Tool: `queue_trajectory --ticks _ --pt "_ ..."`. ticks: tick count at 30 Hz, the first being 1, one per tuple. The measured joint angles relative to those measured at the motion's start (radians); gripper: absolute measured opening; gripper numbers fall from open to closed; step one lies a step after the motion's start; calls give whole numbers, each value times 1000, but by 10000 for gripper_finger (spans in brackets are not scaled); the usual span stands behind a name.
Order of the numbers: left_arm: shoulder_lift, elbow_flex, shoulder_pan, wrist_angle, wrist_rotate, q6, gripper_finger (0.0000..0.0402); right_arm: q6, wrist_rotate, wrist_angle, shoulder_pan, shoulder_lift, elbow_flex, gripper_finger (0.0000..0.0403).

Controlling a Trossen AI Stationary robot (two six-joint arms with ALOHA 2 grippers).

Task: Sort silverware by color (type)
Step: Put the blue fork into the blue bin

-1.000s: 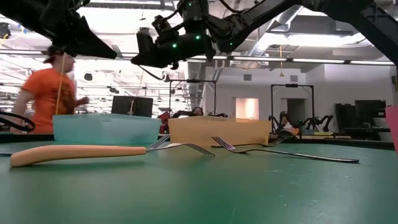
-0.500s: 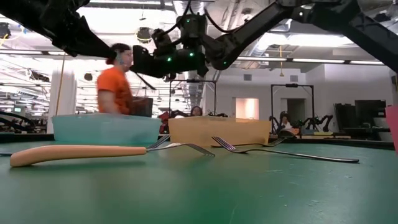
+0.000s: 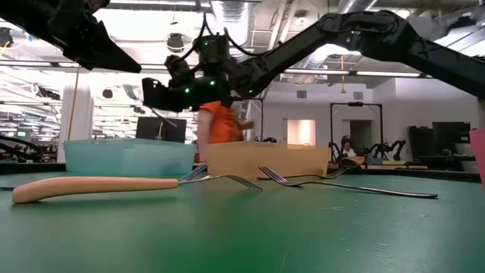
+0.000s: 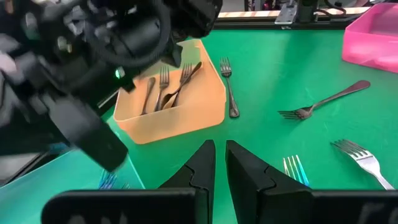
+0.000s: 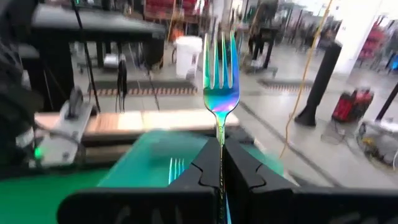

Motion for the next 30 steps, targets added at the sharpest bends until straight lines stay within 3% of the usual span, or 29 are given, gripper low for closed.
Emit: queue_trajectory --ticks 10,18,30 --pt "0 0 0 -1 -1 -1 25 41 0 -97 -14 2 10 27" --pt "0 0 0 0 1 -10 25 63 1 -62 -21 76 12 27" --pt "0 0 1 -9 2 -14 25 60 4 -70 -27 79 10 29"
